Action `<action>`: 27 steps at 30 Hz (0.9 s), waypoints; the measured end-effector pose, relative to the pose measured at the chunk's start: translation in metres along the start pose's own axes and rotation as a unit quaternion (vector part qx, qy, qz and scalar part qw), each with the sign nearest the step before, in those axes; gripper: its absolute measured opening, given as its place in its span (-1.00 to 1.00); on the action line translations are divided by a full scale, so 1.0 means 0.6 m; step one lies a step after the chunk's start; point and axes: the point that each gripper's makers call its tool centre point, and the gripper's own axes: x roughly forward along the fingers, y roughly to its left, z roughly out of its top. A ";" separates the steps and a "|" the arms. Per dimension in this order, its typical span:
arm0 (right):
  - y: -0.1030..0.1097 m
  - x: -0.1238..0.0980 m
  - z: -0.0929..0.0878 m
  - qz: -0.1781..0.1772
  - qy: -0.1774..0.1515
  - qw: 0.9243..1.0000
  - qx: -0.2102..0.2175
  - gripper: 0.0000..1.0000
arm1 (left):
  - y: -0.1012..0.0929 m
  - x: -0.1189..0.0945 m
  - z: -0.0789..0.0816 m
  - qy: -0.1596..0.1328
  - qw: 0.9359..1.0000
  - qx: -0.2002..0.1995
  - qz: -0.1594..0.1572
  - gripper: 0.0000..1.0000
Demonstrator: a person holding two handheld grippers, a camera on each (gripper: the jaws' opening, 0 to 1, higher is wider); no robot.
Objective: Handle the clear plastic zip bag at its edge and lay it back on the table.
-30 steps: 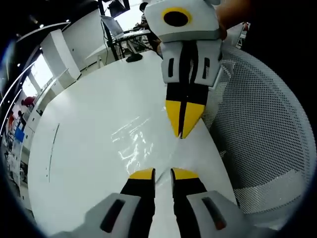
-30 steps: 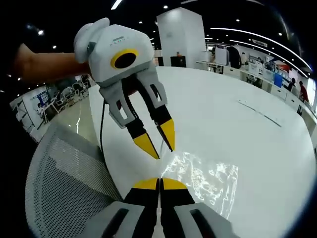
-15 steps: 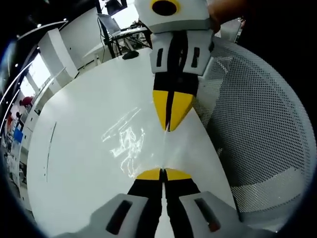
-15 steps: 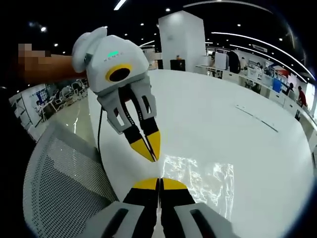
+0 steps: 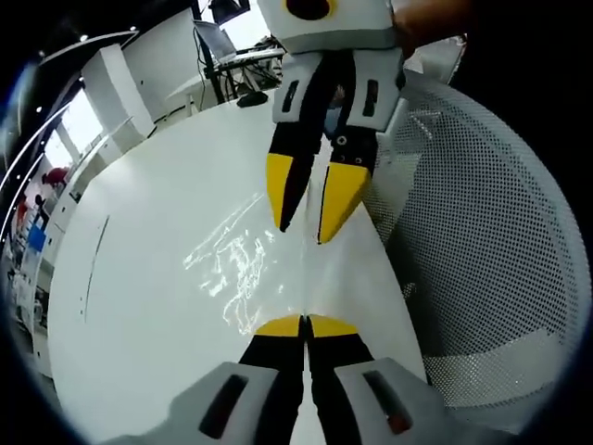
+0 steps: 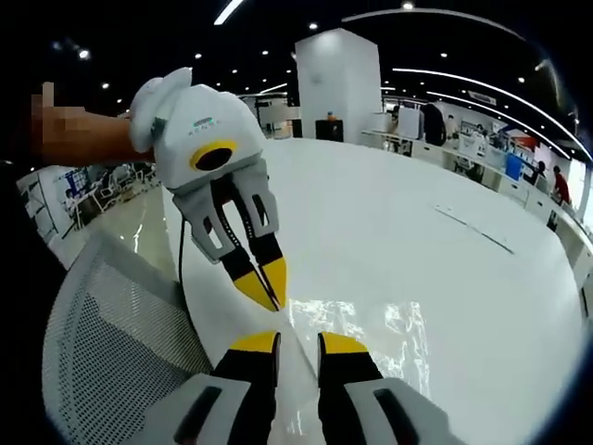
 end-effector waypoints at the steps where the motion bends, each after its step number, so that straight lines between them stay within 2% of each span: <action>1: -0.001 -0.001 0.000 -0.001 0.002 1.000 -0.004 -0.66 | 0.000 0.000 0.000 0.000 1.000 -0.005 0.003 -1.00; 17: -0.011 -0.009 0.003 -0.015 -0.004 1.000 -0.026 -0.59 | 0.005 -0.009 -0.011 0.014 0.995 -0.084 0.056 -1.00; 27: -0.017 -0.016 0.010 -0.022 -0.007 0.999 -0.041 -0.59 | 0.004 -0.011 -0.011 0.009 0.985 -0.143 0.098 -1.00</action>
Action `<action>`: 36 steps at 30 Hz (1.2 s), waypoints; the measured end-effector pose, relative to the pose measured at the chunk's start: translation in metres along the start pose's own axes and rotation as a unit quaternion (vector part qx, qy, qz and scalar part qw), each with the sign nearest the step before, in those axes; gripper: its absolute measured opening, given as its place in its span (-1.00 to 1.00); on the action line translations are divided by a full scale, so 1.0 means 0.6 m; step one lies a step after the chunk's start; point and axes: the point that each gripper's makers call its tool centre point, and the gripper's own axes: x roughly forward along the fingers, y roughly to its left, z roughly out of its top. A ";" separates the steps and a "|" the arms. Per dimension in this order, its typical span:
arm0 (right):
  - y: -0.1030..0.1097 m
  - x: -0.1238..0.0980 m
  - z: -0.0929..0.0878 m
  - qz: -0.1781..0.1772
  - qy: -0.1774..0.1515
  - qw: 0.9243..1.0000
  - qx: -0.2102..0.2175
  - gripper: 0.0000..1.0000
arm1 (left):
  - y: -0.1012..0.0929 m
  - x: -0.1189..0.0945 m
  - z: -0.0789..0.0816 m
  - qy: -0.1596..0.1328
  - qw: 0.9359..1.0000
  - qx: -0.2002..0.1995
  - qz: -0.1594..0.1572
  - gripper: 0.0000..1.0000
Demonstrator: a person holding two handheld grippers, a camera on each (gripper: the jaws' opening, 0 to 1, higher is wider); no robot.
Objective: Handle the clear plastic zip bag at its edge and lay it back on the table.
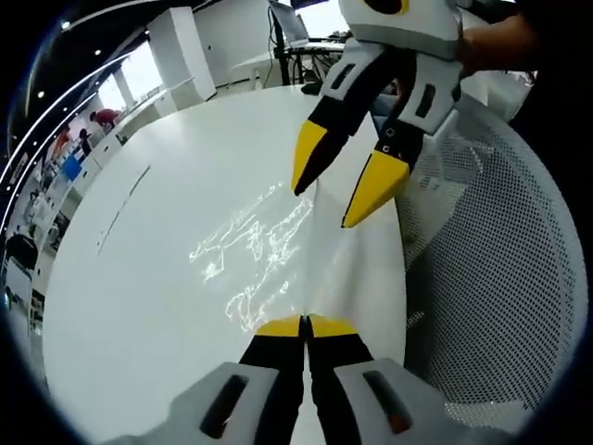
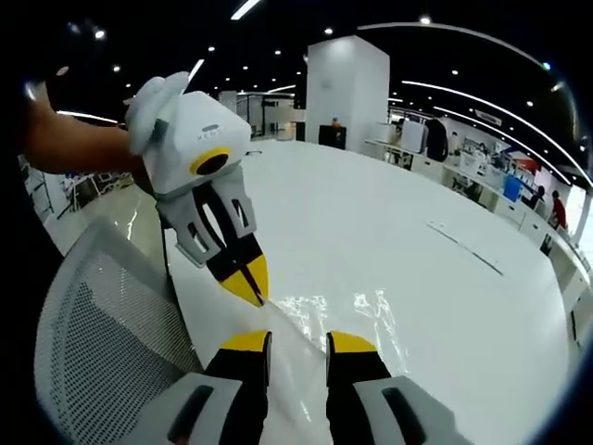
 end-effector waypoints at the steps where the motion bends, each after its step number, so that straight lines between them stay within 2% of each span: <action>1: 0.000 -0.001 0.000 0.000 0.000 1.000 0.000 -0.59 | 0.000 0.000 -0.001 0.000 1.000 -0.004 0.003 -1.00; 5: -0.002 -0.002 0.001 -0.002 -0.002 1.000 -0.003 -0.59 | 0.000 -0.001 -0.003 -0.009 1.000 -0.021 0.014 -1.00; 7: -0.003 -0.002 0.001 -0.002 -0.002 1.000 -0.004 -0.59 | 0.006 -0.004 -0.005 -0.011 0.999 -0.034 0.030 -1.00; 15: -0.010 -0.007 0.001 -0.004 -0.002 1.000 -0.009 -0.54 | 0.022 -0.012 -0.009 -0.028 0.994 -0.087 0.067 -1.00; 22: -0.023 -0.016 0.009 -0.011 -0.006 1.000 -0.016 -0.45 | 0.025 -0.017 0.003 -0.045 0.991 -0.098 0.081 -1.00; 28: -0.034 -0.023 0.016 -0.013 -0.005 0.999 -0.034 -0.43 | 0.015 -0.012 0.021 -0.047 0.994 -0.066 0.076 -1.00; 36: -0.031 -0.018 0.022 0.003 0.002 0.997 -0.073 -0.44 | 0.004 0.000 0.026 -0.032 0.997 -0.023 0.069 -1.00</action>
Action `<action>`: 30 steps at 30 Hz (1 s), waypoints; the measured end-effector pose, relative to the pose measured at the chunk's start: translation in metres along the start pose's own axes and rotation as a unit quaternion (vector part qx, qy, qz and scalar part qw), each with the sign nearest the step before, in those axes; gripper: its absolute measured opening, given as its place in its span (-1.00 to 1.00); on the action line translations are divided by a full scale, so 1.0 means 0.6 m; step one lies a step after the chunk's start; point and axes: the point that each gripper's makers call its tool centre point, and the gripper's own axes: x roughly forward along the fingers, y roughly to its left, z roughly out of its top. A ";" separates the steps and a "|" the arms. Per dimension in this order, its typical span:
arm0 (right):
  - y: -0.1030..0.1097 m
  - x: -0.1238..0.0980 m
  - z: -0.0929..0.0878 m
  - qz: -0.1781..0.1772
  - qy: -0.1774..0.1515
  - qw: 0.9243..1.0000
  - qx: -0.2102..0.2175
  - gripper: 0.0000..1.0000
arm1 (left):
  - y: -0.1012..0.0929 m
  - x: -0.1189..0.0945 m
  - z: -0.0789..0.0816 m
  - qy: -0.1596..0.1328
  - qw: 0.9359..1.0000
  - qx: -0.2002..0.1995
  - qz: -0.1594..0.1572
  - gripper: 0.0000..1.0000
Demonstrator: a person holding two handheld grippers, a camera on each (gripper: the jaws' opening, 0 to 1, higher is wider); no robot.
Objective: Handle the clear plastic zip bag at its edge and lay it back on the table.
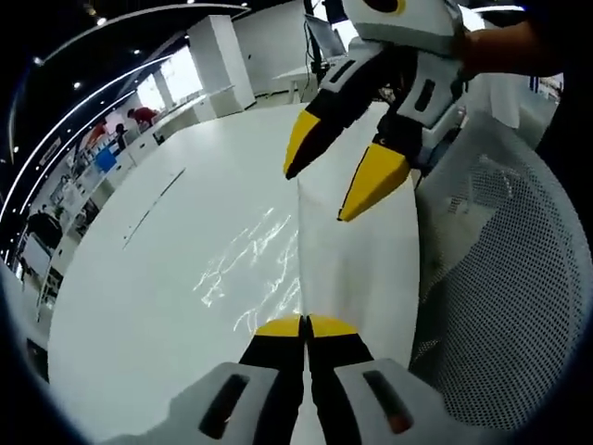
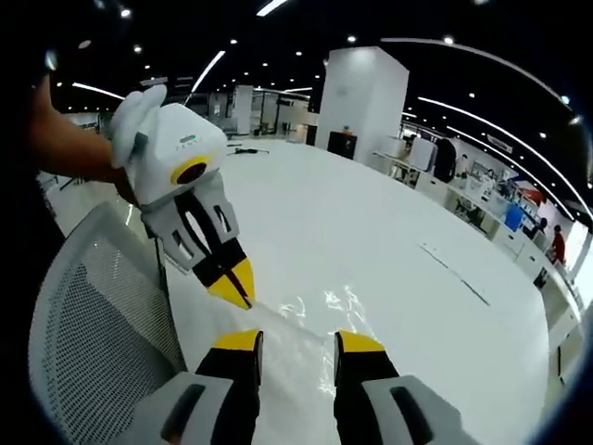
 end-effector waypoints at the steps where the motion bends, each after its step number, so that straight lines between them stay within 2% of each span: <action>1: 0.002 0.002 0.000 0.005 0.003 1.000 -0.008 -0.45 | -0.002 0.001 0.002 0.000 1.000 0.004 -0.002 -1.00; 9: 0.012 0.015 -0.011 0.037 0.027 0.997 -0.064 -0.54 | -0.014 0.011 0.010 0.011 0.999 0.050 -0.013 -1.00; 16: 0.016 0.020 -0.024 0.055 0.045 0.993 -0.089 -0.69 | -0.023 0.015 0.016 0.016 0.996 0.080 -0.027 -1.00; 23: 0.035 0.027 -0.042 0.079 0.060 0.988 -0.119 -0.87 | -0.033 0.018 0.023 0.024 0.993 0.112 -0.039 -1.00; 30: 0.049 0.035 -0.053 0.097 0.070 0.985 -0.128 -0.99 | -0.040 0.019 0.030 0.026 0.990 0.133 -0.046 -1.00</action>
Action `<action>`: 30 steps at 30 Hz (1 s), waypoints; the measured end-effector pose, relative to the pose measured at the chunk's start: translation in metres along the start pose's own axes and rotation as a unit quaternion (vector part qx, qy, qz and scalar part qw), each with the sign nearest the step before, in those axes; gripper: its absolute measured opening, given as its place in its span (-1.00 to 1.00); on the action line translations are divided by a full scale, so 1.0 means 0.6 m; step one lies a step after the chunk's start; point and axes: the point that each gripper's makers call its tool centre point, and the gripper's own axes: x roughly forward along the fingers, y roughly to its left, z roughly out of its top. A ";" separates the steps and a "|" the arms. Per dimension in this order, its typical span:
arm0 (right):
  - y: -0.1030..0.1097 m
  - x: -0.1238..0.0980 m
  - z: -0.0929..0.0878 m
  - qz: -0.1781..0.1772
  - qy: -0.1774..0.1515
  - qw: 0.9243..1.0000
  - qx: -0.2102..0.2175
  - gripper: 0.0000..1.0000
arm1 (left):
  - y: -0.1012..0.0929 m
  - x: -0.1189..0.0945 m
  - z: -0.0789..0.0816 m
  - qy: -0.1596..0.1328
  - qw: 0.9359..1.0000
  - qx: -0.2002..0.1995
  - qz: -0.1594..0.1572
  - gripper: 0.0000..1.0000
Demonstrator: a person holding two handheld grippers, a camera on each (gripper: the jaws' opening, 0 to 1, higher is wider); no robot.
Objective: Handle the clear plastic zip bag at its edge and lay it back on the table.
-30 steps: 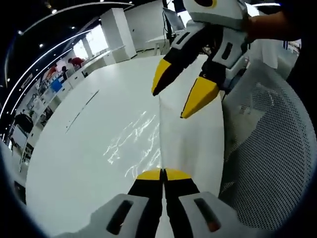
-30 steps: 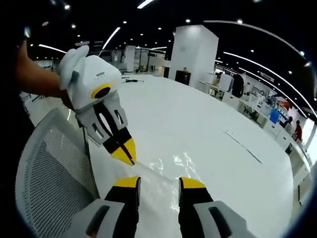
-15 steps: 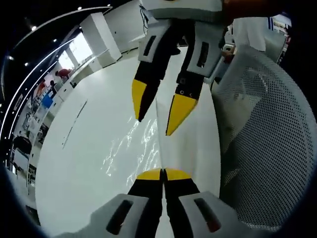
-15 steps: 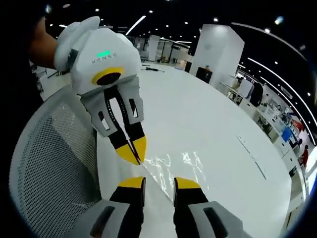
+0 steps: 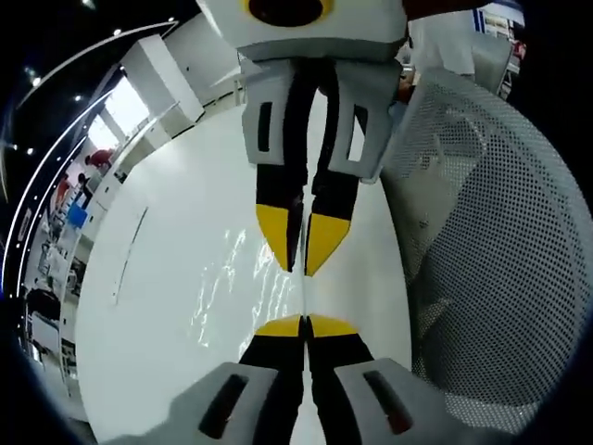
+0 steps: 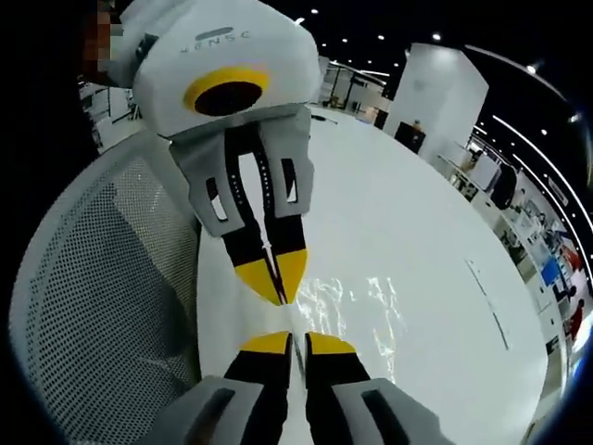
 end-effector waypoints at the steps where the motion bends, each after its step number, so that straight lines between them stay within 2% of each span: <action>1: 0.003 0.002 -0.002 0.002 0.003 1.000 -0.003 -1.00 | 0.000 0.000 0.002 -0.001 1.000 0.002 -0.001 -1.00; 7: 0.014 0.005 -0.012 0.005 0.017 1.000 -0.024 -1.00 | 0.000 -0.001 0.014 -0.010 1.000 0.007 -0.005 -1.00; 10: 0.012 0.000 -0.012 -0.001 0.012 0.999 -0.029 -1.00 | 0.001 -0.002 0.017 -0.016 1.000 0.015 -0.004 -1.00; 12: 0.011 -0.001 -0.012 -0.002 0.009 1.000 -0.030 -1.00 | -0.001 -0.005 0.021 -0.026 0.999 0.020 -0.009 -0.98; 17: 0.013 -0.003 -0.015 -0.003 0.010 0.999 -0.035 -1.00 | 0.001 -0.014 0.027 -0.054 0.998 0.005 -0.027 -0.86; 25: 0.011 -0.007 -0.015 -0.007 0.011 0.999 -0.045 -1.00 | 0.019 -0.039 0.007 -0.061 0.998 0.008 -0.030 -0.73; 30: 0.008 -0.010 -0.016 -0.011 0.011 0.999 -0.050 -1.00 | 0.029 -0.049 -0.020 -0.046 0.998 0.015 -0.031 -0.73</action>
